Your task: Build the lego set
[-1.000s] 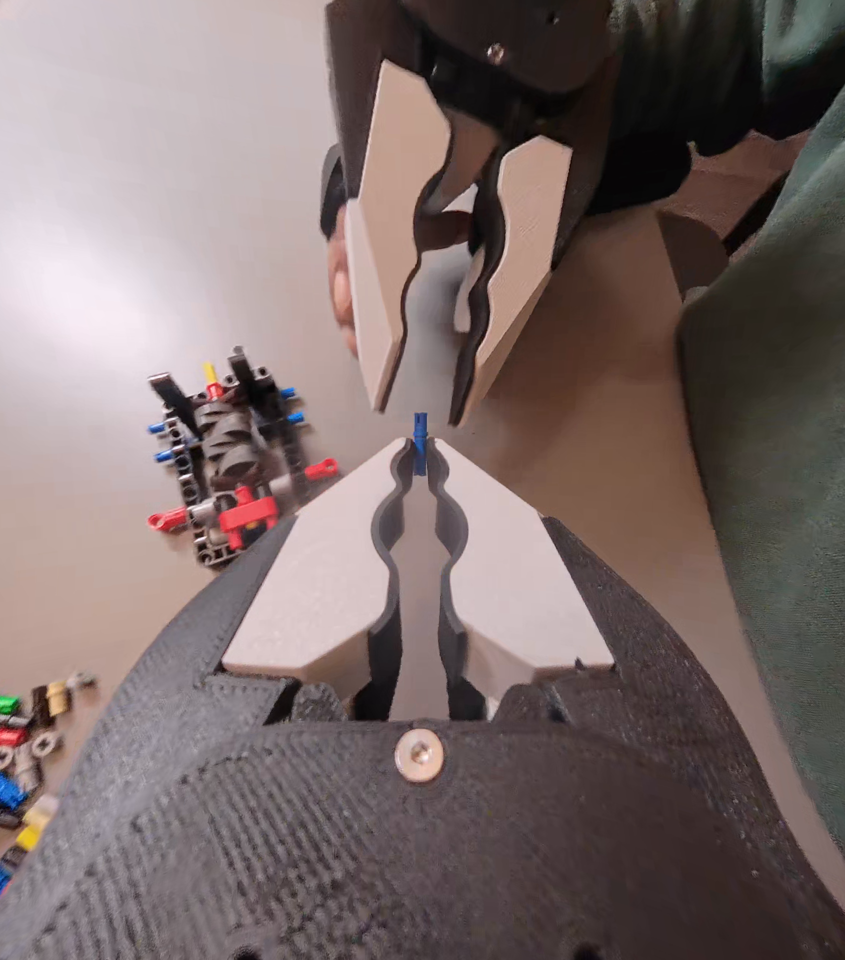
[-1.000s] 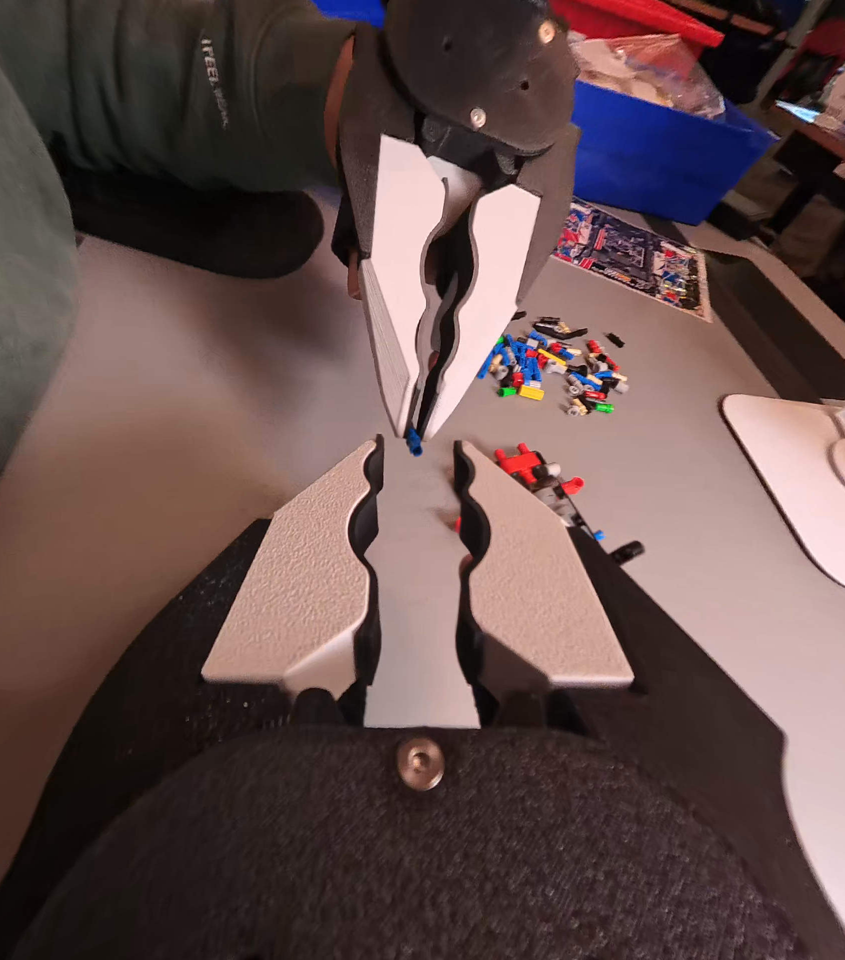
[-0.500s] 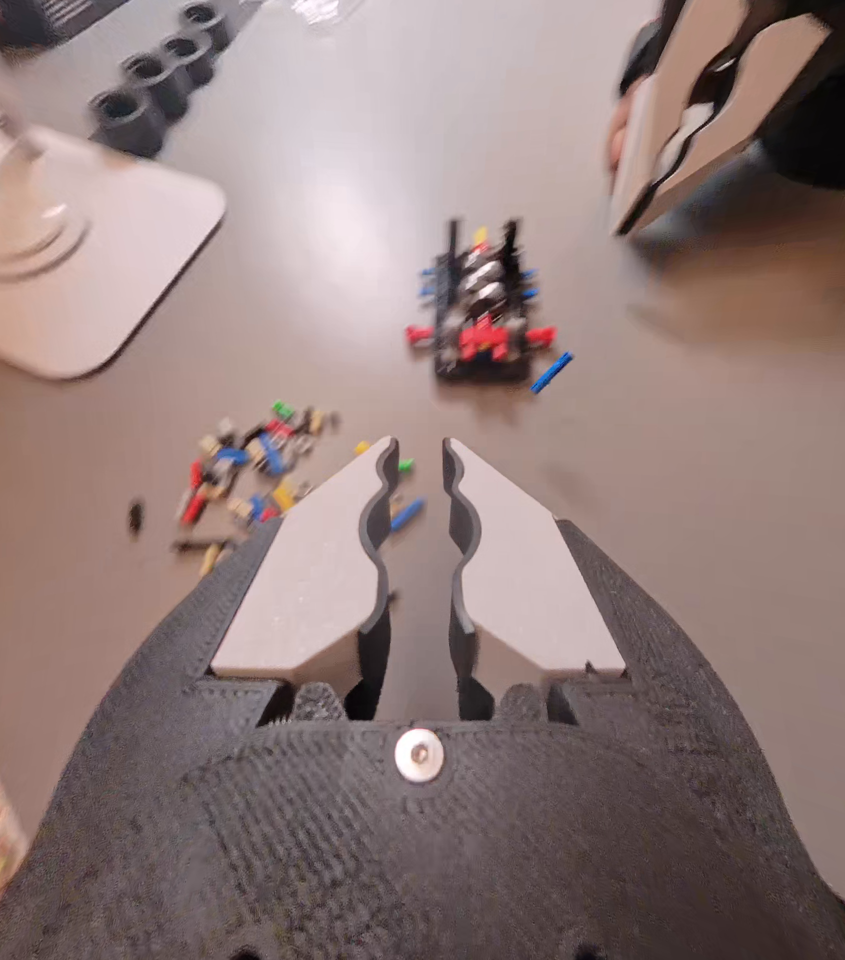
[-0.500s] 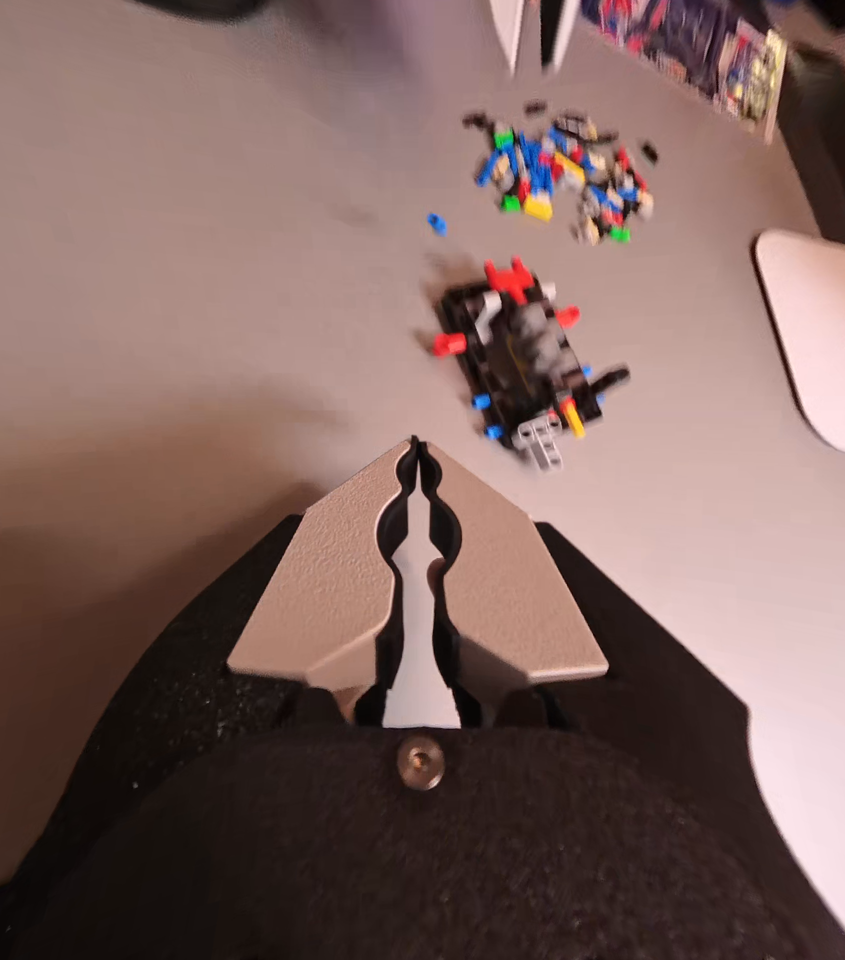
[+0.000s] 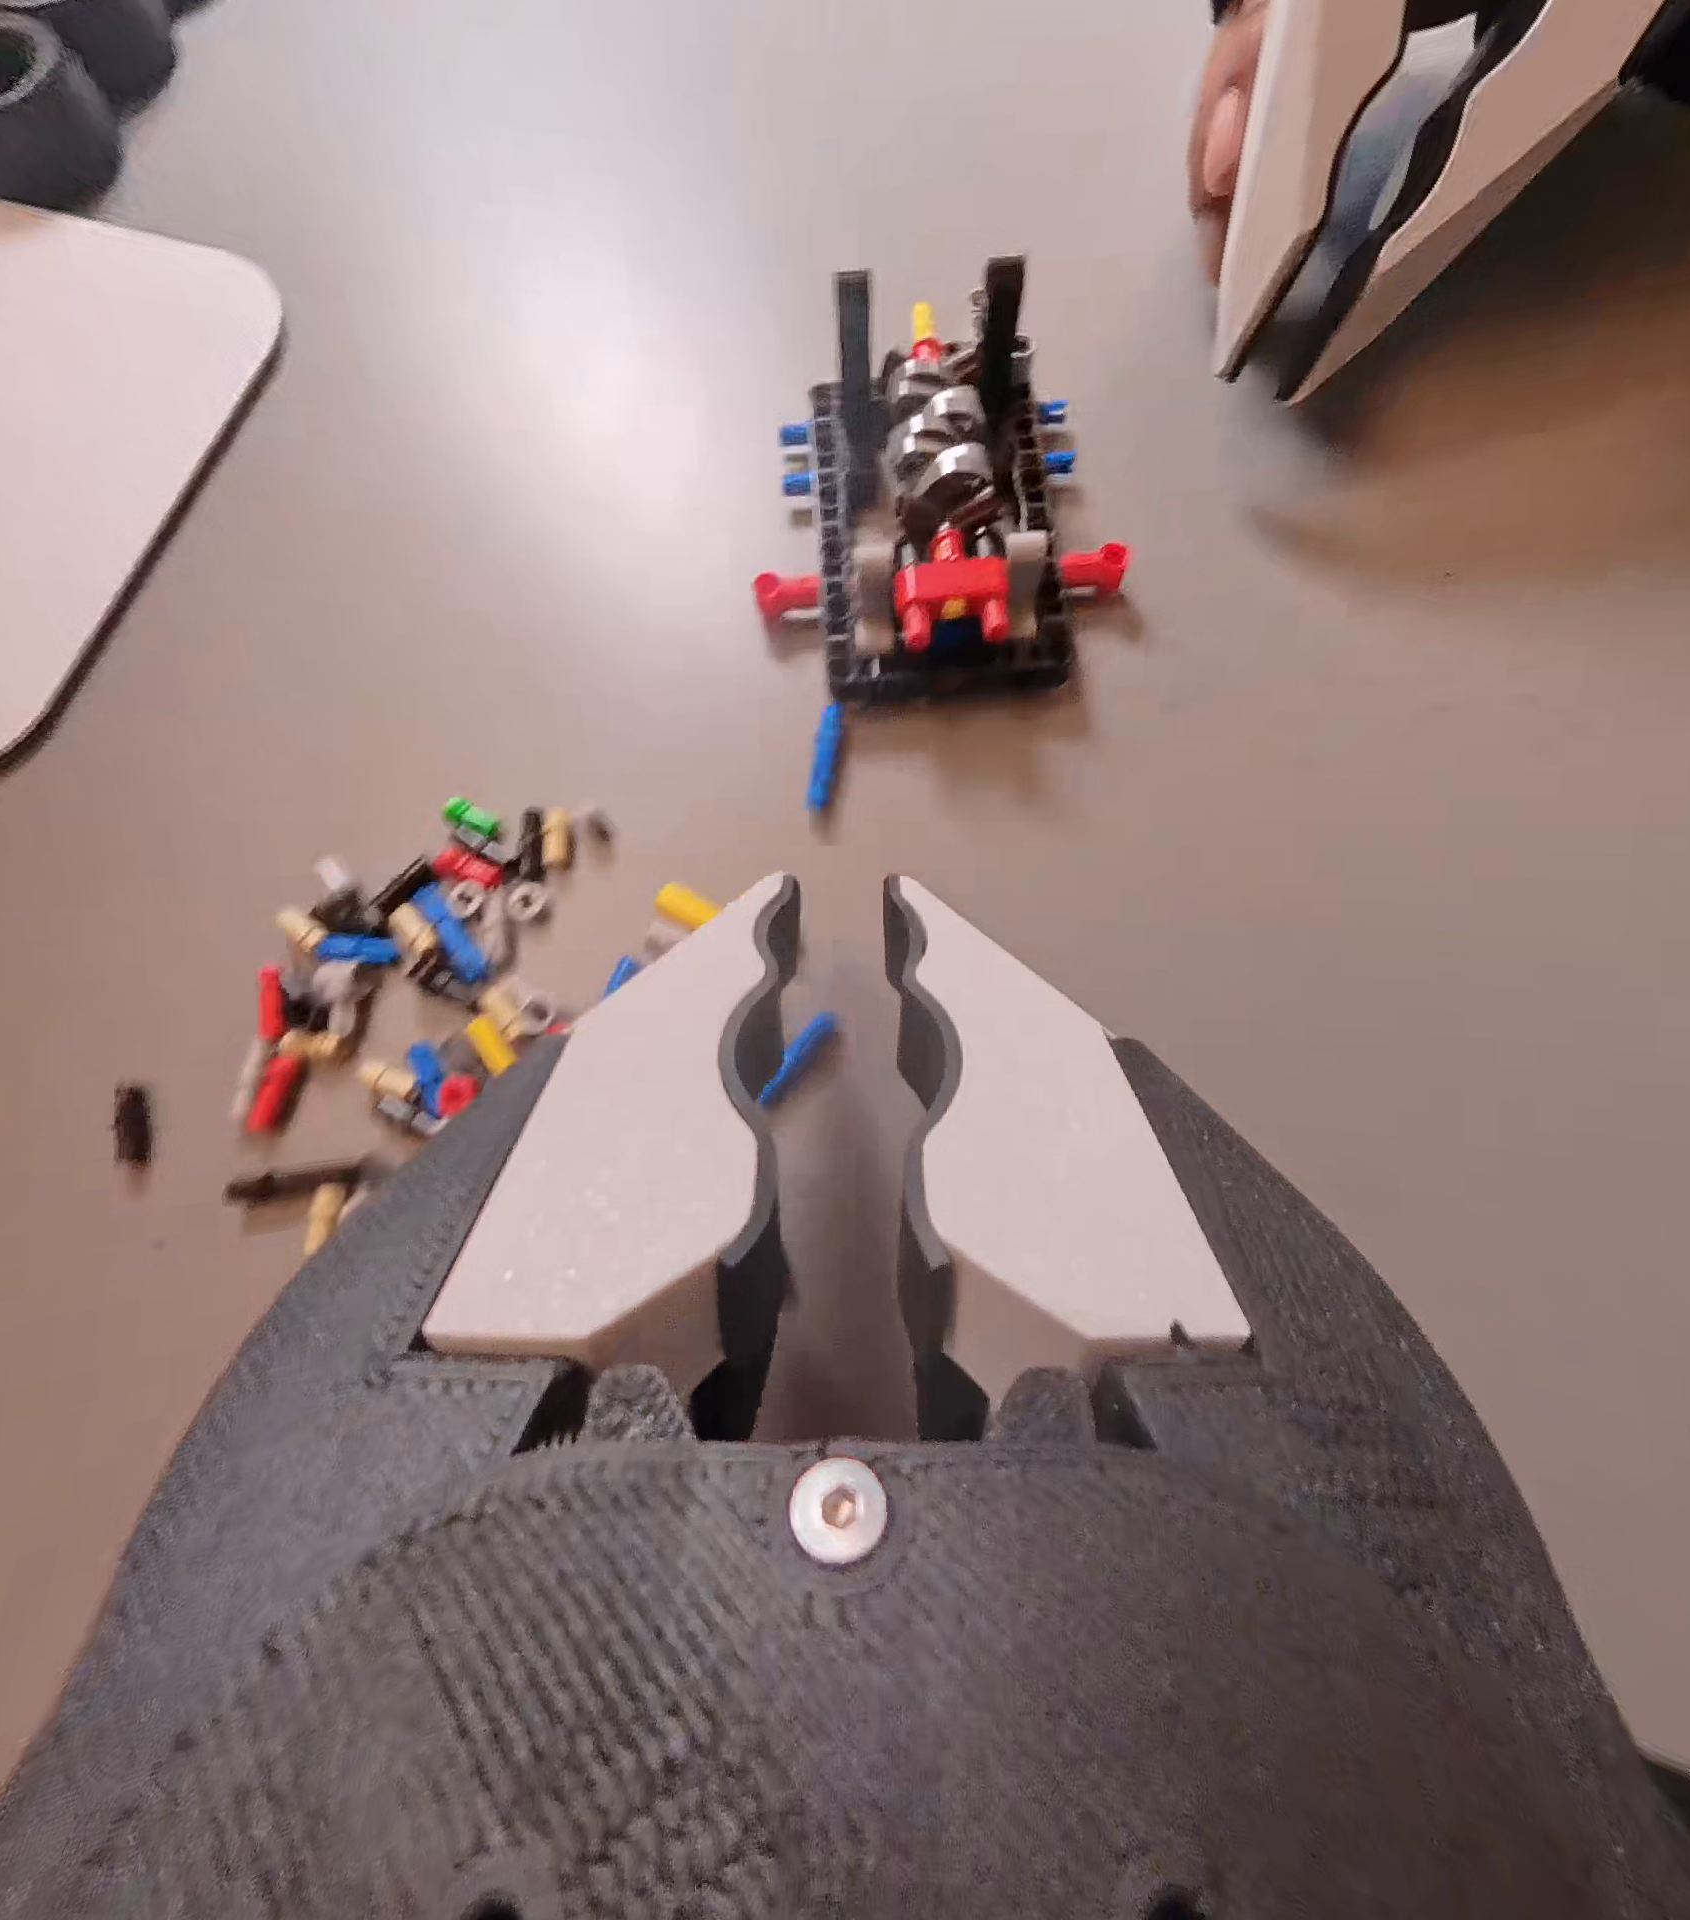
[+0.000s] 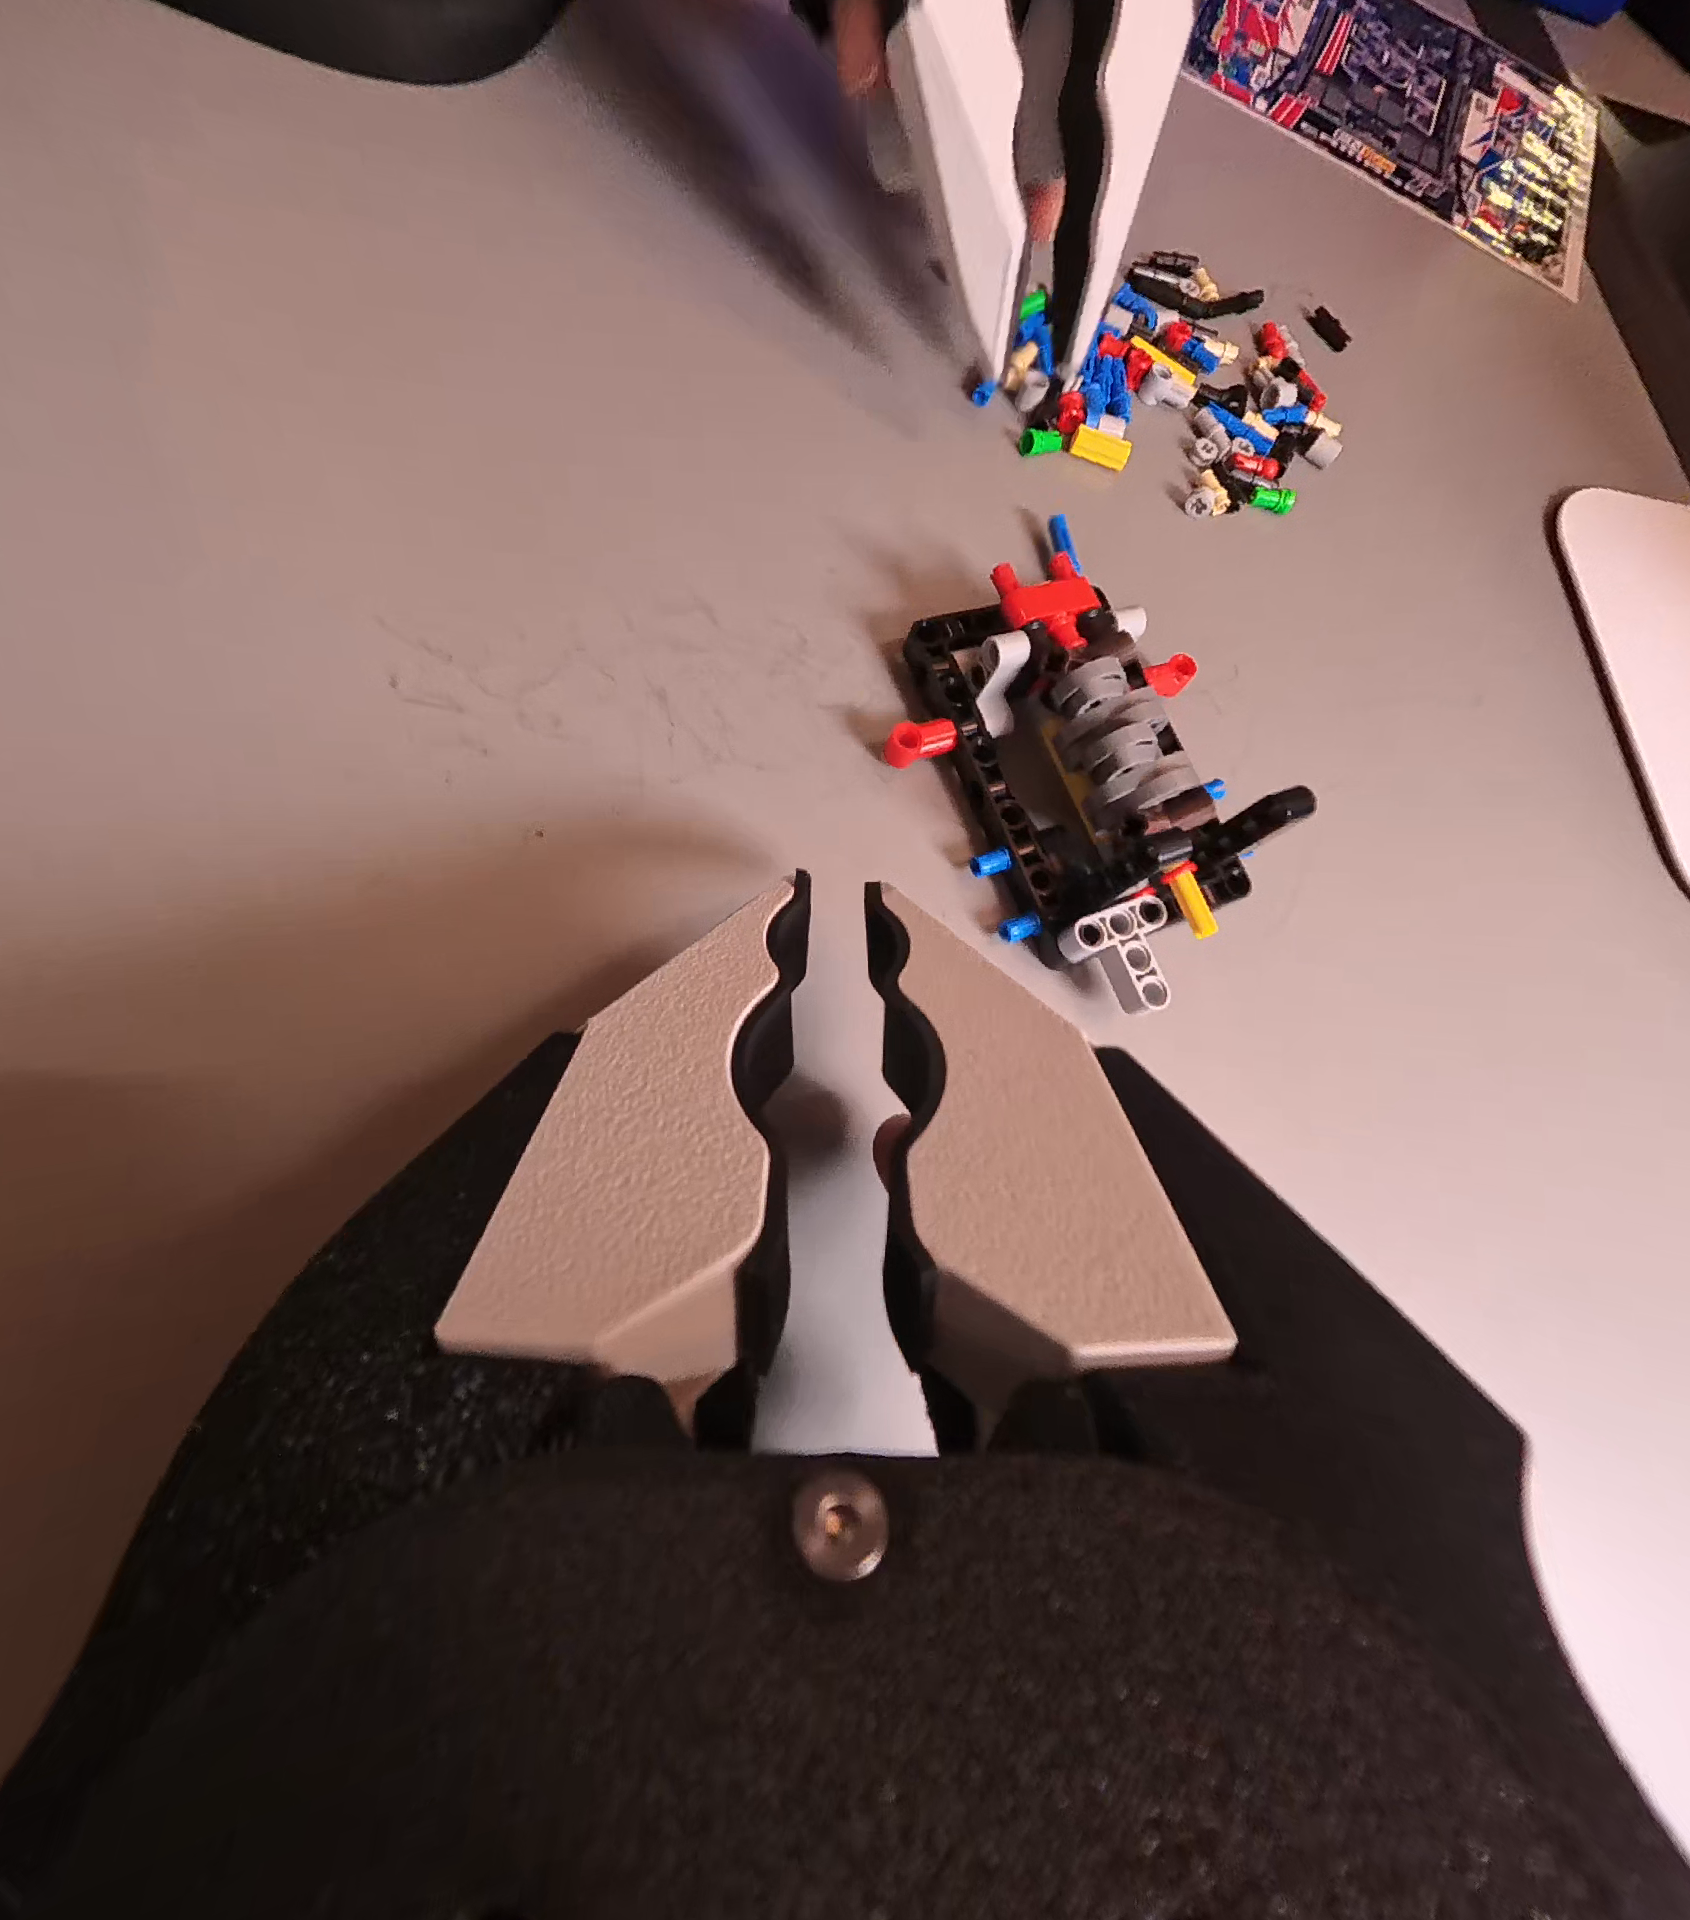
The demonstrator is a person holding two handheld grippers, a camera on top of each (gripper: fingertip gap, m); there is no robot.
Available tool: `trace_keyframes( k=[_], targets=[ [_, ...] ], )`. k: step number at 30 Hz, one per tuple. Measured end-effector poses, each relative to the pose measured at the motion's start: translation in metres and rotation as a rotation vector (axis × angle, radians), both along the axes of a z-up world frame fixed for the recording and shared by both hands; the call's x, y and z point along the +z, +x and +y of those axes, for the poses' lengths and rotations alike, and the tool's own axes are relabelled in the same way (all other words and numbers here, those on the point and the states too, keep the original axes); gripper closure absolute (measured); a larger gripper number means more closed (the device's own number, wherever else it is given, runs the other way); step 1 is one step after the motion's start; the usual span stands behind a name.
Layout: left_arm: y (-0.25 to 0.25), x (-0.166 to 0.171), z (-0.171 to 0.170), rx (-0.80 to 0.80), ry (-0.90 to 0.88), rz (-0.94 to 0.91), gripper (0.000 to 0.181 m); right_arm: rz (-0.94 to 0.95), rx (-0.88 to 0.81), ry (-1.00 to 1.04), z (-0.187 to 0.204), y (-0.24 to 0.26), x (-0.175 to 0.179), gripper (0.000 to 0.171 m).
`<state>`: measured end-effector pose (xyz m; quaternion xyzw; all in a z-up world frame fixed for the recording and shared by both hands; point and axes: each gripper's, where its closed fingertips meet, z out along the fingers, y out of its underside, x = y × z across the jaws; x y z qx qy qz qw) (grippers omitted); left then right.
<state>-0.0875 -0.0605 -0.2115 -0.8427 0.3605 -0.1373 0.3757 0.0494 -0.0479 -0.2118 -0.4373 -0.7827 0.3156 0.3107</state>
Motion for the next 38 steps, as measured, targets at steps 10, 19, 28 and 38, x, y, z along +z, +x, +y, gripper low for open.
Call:
trace_keyframes(
  k=[10,19,28,38],
  targets=[
    [0.009,-0.02,0.043,0.06,-0.036,0.116,0.171,0.087,-0.019,-0.058,0.003,-0.001,0.018,0.162],
    [0.034,0.009,0.022,-0.03,-0.002,0.014,0.179,0.172,-0.058,-0.059,0.005,-0.008,0.032,0.16],
    [0.121,0.026,-0.023,-0.233,-0.147,-0.244,0.179,0.191,0.063,0.024,-0.033,-0.017,0.031,0.149],
    [0.072,0.056,-0.001,-0.079,0.039,-0.178,0.163,0.101,0.051,0.068,-0.018,-0.003,0.024,0.168]
  ],
)
